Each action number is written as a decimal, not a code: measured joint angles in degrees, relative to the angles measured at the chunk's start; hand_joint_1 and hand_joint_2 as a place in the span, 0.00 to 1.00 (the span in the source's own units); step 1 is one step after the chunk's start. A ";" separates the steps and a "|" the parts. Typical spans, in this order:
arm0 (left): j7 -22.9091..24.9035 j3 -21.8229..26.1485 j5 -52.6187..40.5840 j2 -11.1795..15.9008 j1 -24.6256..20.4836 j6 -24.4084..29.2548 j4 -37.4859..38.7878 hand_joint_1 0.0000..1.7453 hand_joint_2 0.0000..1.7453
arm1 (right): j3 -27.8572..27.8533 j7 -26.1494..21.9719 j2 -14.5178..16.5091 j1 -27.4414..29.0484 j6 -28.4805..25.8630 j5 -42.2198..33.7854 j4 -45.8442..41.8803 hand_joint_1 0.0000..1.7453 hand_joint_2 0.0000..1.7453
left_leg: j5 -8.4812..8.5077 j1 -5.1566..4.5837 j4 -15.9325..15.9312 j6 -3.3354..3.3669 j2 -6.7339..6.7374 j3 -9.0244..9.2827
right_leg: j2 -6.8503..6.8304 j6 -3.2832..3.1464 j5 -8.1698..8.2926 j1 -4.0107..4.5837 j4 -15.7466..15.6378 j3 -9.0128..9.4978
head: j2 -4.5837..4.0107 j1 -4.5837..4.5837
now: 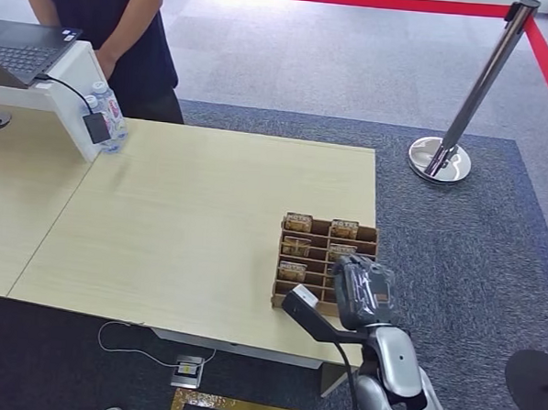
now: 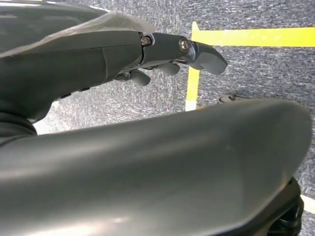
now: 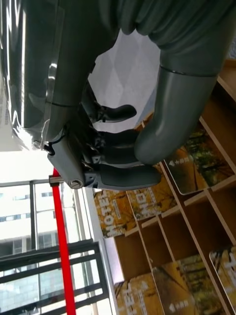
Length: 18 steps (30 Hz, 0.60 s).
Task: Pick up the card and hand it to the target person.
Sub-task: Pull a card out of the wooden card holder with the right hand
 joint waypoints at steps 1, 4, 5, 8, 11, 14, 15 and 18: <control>-0.10 0.00 -0.04 0.00 0.01 -0.02 0.01 0.00 0.00 | -0.44 0.06 0.09 0.31 -0.06 0.23 0.11 0.71 1.00 | 0.00 0.00 0.00 0.00 0.00 0.00 | 0.00 0.00 0.00 0.00 0.00 0.00 | 0.00 0.00; -0.24 0.00 -0.17 0.00 0.04 -0.05 0.03 0.00 0.00 | -1.54 0.27 0.24 1.35 -0.23 0.78 0.11 0.61 1.00 | 0.00 0.00 0.00 0.00 0.00 0.00 | 0.00 0.00 0.00 0.00 0.00 0.00 | 0.00 0.01; -0.25 0.00 -0.20 0.00 0.05 -0.05 0.03 0.00 0.00 | -1.89 0.33 0.27 1.67 -0.31 0.89 0.09 0.57 1.00 | 0.00 0.00 0.00 0.00 0.00 0.00 | 0.00 0.00 0.00 0.00 0.00 0.00 | 0.00 0.01; -0.22 0.00 -0.22 0.00 0.06 -0.05 0.04 0.00 0.00 | -2.82 0.40 0.36 2.60 -0.47 1.13 -0.18 0.50 1.00 | 0.00 0.00 0.00 0.00 0.00 0.00 | 0.00 0.00 0.00 0.00 0.00 0.00 | 0.00 0.00; -0.07 0.00 -0.22 0.00 0.08 -0.05 0.06 0.00 0.00 | -3.50 0.28 0.48 3.32 -0.55 1.69 -0.97 0.46 1.00 | 0.00 0.00 0.00 0.00 0.00 0.00 | 0.00 0.00 0.00 0.00 0.00 0.00 | 0.00 0.00; -0.01 0.00 -0.22 0.00 0.09 -0.05 0.09 0.00 0.00 | -3.77 -0.14 0.57 3.72 -0.54 2.28 -1.95 0.43 1.00 | 0.00 0.00 0.00 0.00 0.00 0.00 | 0.00 0.00 0.00 0.00 0.00 0.00 | 0.00 0.00; -0.01 0.00 -0.22 0.00 0.09 -0.05 0.11 0.00 0.00 | -3.87 -0.28 0.64 3.82 -0.54 2.44 -2.25 0.42 1.00 | 0.00 0.00 0.00 0.00 0.00 0.00 | 0.00 0.00 0.00 0.00 0.00 0.00 | 0.00 0.00; -0.01 0.00 -0.20 0.00 0.10 -0.04 0.16 0.00 0.00 | -4.13 -0.61 0.94 4.00 -0.51 2.75 -2.98 0.42 1.00 | 0.00 0.00 0.00 0.00 0.00 0.00 | 0.00 0.00 0.00 0.00 0.00 0.00 | 0.00 0.00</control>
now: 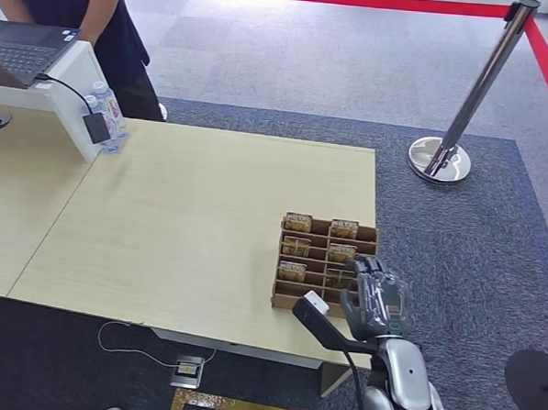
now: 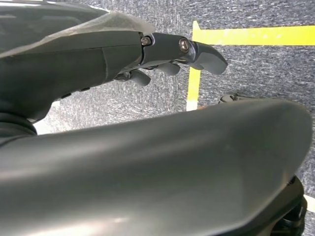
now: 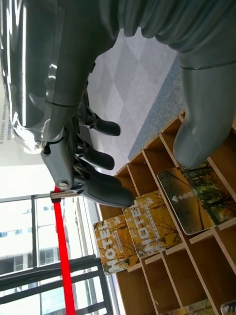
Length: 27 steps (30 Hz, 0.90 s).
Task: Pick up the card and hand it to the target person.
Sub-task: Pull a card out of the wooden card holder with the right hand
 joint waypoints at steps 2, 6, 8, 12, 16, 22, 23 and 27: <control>0.00 0.00 0.03 0.00 0.01 0.04 0.02 0.00 0.00 | -0.03 -0.18 0.10 0.00 0.03 0.08 -0.26 0.42 1.00 | 0.00 0.00 0.00 0.00 0.00 0.00 | 0.00 0.00 0.00 0.00 0.00 0.00 | 0.00 0.00; 0.00 0.00 0.04 0.00 0.03 0.08 0.03 0.00 0.00 | -0.04 -0.46 0.30 -0.04 0.15 0.19 -0.36 0.43 1.00 | 0.00 0.00 0.00 0.00 0.00 -0.01 | 0.00 0.00 0.00 0.00 0.00 0.00 | 0.00 0.01; 0.00 0.00 0.04 0.00 0.03 0.08 0.04 0.00 0.00 | -0.04 -0.72 0.47 -0.17 0.39 0.20 -0.28 0.45 1.00 | 0.00 0.00 0.00 0.00 0.00 -0.01 | 0.00 0.00 0.00 0.00 0.00 0.00 | 0.00 0.01; 0.00 0.00 0.02 0.00 0.03 0.07 0.04 0.00 0.00 | -0.03 -1.19 0.79 -1.07 0.96 -0.09 0.52 0.46 1.00 | 0.00 0.00 0.00 0.00 0.00 -0.01 | 0.00 0.00 0.00 0.00 0.00 0.01 | 0.00 0.01; 0.00 0.00 -0.02 0.00 0.02 0.18 0.04 0.00 0.00 | 0.00 -1.47 1.31 -2.82 1.55 -0.63 2.59 0.41 1.00 | 0.01 0.00 0.00 0.00 0.00 0.00 | 0.00 0.00 0.01 0.00 0.00 0.01 | 0.00 0.00; 0.00 0.00 -0.03 0.00 0.02 0.40 0.04 0.00 0.00 | 0.03 -1.57 1.55 -5.55 1.43 -1.69 6.21 0.34 1.00 | 0.01 0.00 0.00 0.00 0.00 0.00 | 0.00 0.00 0.01 0.00 0.01 0.01 | 0.00 0.01; 0.00 0.00 -0.05 0.00 0.02 0.40 0.04 0.00 0.00 | 0.03 -1.57 1.55 -5.87 1.38 -1.86 6.73 0.33 1.00 | 0.01 0.00 0.00 0.00 0.00 -0.01 | 0.00 0.00 0.01 0.00 0.00 0.01 | 0.00 0.01; 0.08 0.00 -0.22 0.00 0.03 0.40 0.04 0.00 0.00 | 0.03 -1.57 1.48 -6.81 1.26 -2.38 8.30 0.34 1.00 | 0.01 0.00 0.00 0.00 0.00 -0.01 | 0.00 0.00 0.01 0.00 0.00 0.01 | 0.00 0.01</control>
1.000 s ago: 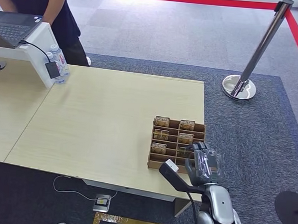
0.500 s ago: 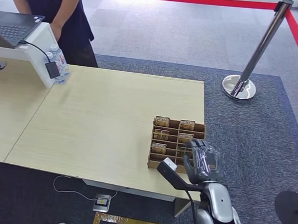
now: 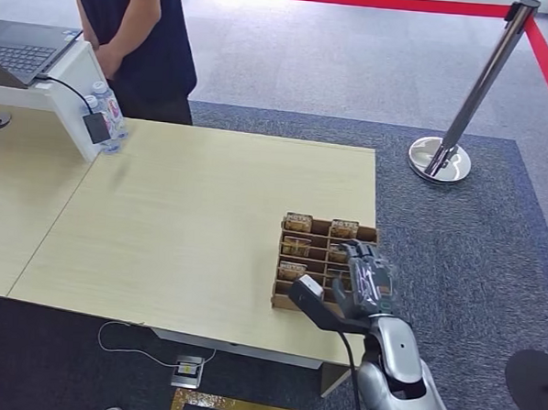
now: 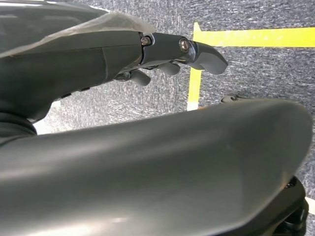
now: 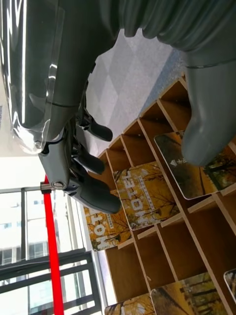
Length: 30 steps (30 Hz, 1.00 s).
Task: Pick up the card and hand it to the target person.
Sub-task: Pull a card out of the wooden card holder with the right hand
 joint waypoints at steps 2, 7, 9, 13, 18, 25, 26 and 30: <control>0.10 0.00 -0.07 0.00 0.00 -0.01 0.00 0.00 0.00 | 0.00 0.02 -0.02 -0.46 -0.05 -0.33 0.79 0.35 1.00 | 0.00 0.00 0.00 0.00 0.00 0.00 | 0.00 0.00 0.00 0.00 0.00 0.00 | 0.00 -0.01; 0.19 0.00 -0.19 0.00 -0.01 -0.02 0.00 0.00 0.00 | 0.00 0.12 -0.10 -1.18 -0.57 -0.81 2.12 0.40 1.00 | 0.00 0.00 0.00 0.00 0.00 0.02 | 0.00 0.00 0.00 0.00 0.00 0.00 | 0.00 -0.01; 0.24 0.00 -0.25 0.00 -0.01 -0.02 0.00 0.00 0.00 | -0.01 0.15 -0.17 -1.32 -0.71 -0.88 2.33 0.41 1.00 | 0.00 0.00 0.00 0.00 0.00 0.02 | 0.00 0.00 0.00 0.00 0.00 0.01 | 0.00 -0.01; 0.30 -0.01 -0.41 0.00 -0.01 -0.06 0.00 0.00 0.00 | -0.01 0.22 -0.32 -1.32 -0.85 -0.88 2.33 0.43 1.00 | 0.00 0.00 0.00 0.00 0.00 0.03 | 0.00 0.00 0.00 0.00 0.00 0.01 | 0.00 -0.01; 0.10 -0.05 -0.75 0.01 0.00 -0.42 0.00 0.00 0.00 | 0.01 0.70 -0.34 -0.19 -1.03 -0.07 0.97 0.43 1.00 | 0.00 0.00 0.00 0.00 0.00 0.04 | 0.00 0.01 0.00 0.00 0.00 0.01 | 0.00 -0.01; -0.04 -0.07 -0.78 0.04 0.01 -0.42 0.00 0.00 0.00 | 0.04 1.25 -0.31 1.82 -1.01 0.89 -1.96 0.43 1.00 | 0.00 0.00 0.00 0.00 0.00 0.04 | 0.00 0.01 0.01 0.00 0.00 0.02 | 0.00 -0.01; -0.04 -0.07 -0.78 0.05 0.01 -0.42 0.00 0.00 0.00 | 0.04 1.27 -0.31 2.04 -0.99 1.02 -2.27 0.43 1.00 | 0.00 0.00 0.00 0.00 0.00 0.04 | 0.00 0.01 0.01 0.00 0.00 0.02 | 0.00 0.00; -0.04 -0.07 -0.79 0.08 0.02 -0.42 0.00 0.00 0.00 | 0.04 1.36 -0.32 2.85 -0.90 1.35 -3.58 0.43 1.00 | 0.00 0.00 0.00 0.00 0.00 0.03 | 0.00 0.01 0.01 0.00 0.00 0.02 | 0.00 -0.01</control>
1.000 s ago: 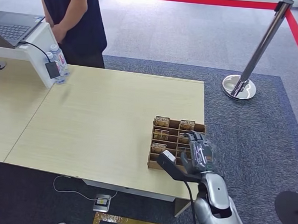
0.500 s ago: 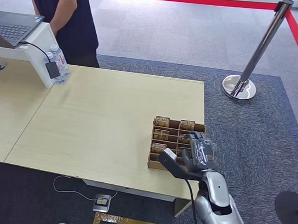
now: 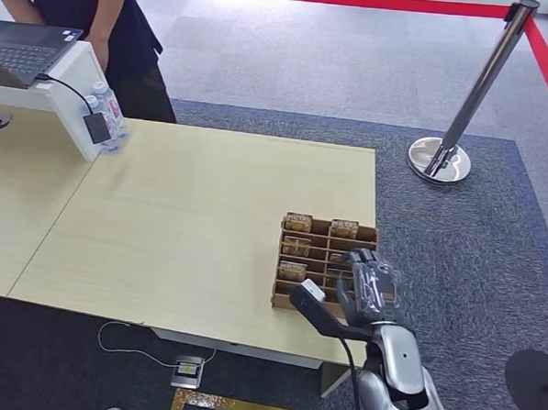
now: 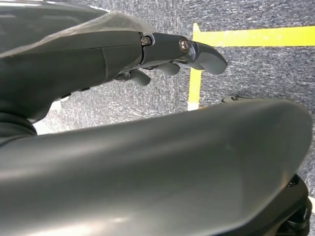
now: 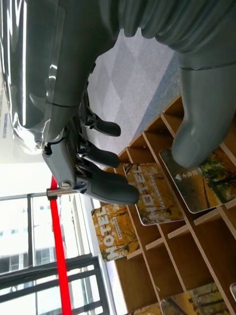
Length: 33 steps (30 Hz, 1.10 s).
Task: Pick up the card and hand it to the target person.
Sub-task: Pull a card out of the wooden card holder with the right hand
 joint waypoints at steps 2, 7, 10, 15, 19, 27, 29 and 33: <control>0.00 0.00 0.00 0.01 0.00 0.00 0.00 0.00 0.00 | 0.00 0.02 -0.02 0.23 0.05 0.07 -0.48 0.42 1.00 | 0.00 0.00 0.00 0.00 0.00 0.00 | 0.00 0.00 0.00 0.00 0.00 0.00 | 0.00 0.00; -0.01 0.00 0.00 0.01 -0.02 -0.01 0.00 0.00 0.00 | 0.00 0.02 -0.07 0.24 0.23 0.41 -1.31 0.43 1.00 | 0.00 0.00 0.00 0.00 0.00 -0.01 | 0.00 0.00 0.00 0.00 0.00 -0.01 | 0.00 0.00; -0.07 0.00 0.00 0.01 -0.02 -0.04 0.00 0.00 0.00 | 0.00 0.12 -0.07 0.08 0.36 0.75 -1.77 0.44 1.00 | 0.00 0.00 0.00 0.00 0.00 -0.02 | 0.00 0.00 0.00 0.00 0.00 -0.01 | 0.00 0.00; -0.29 0.00 0.00 0.03 -0.03 -0.22 0.00 0.00 0.00 | 0.00 0.17 -0.08 -0.17 0.48 1.05 -2.44 0.43 1.00 | 0.00 0.00 0.00 0.00 0.00 -0.01 | 0.00 0.00 0.00 0.00 0.00 -0.01 | 0.00 0.00; -0.42 0.00 0.00 0.03 -0.03 -0.24 0.00 0.00 0.00 | 0.00 0.10 -0.13 -0.20 0.49 1.10 -2.65 0.42 1.00 | 0.00 0.00 0.00 0.00 0.00 -0.02 | 0.00 0.00 0.00 0.00 0.00 -0.01 | 0.00 0.00; -0.44 0.00 0.00 0.03 -0.03 -0.24 0.00 0.00 0.00 | 0.00 -0.09 -0.19 0.09 0.89 0.58 -2.09 0.43 1.00 | 0.00 0.00 0.00 0.00 0.00 -0.02 | 0.00 0.00 0.00 0.00 0.00 -0.01 | 0.00 0.00; -0.39 0.00 -0.02 0.03 -0.03 -0.24 0.00 0.00 0.00 | 0.00 -0.09 -0.17 0.20 0.96 0.40 -1.69 0.44 1.00 | 0.00 0.00 0.00 0.00 0.00 -0.02 | 0.00 0.00 0.00 0.00 0.00 -0.01 | 0.00 0.00; -0.34 0.00 -0.08 0.03 -0.03 -0.24 0.00 0.00 0.00 | 0.00 -0.09 -0.06 0.28 1.17 0.26 -0.78 0.44 1.00 | 0.00 0.00 0.00 0.00 0.00 -0.02 | 0.00 0.00 0.00 0.00 0.00 -0.01 | 0.00 0.00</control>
